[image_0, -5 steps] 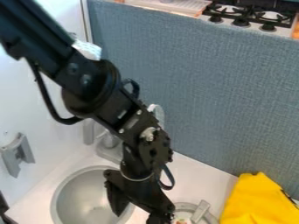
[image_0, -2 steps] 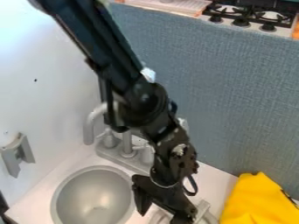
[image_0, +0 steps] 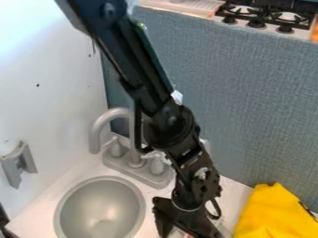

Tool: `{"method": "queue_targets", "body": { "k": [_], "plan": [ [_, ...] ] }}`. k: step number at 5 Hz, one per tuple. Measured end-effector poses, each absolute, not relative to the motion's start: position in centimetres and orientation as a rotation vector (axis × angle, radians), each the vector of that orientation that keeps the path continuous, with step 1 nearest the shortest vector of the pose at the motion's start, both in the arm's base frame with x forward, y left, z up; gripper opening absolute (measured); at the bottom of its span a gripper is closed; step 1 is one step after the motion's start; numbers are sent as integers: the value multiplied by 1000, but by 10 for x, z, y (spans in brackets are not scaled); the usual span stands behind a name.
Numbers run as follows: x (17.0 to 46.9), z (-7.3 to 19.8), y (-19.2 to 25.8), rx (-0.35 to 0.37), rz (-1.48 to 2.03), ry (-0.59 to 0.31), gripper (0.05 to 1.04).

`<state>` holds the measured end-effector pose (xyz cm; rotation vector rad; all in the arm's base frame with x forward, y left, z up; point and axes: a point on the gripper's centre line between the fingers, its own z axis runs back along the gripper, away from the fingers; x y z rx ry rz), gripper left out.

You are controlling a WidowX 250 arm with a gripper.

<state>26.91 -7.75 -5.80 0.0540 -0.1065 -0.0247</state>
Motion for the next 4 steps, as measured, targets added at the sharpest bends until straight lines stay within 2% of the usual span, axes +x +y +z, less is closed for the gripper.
{"method": "queue_targets", "body": {
  "k": [3, 4],
  "plan": [
    [281, -78, -88, 65, -41, -83, 1001],
    [284, -85, -88, 75, -42, -70, 945]
  ]
}}
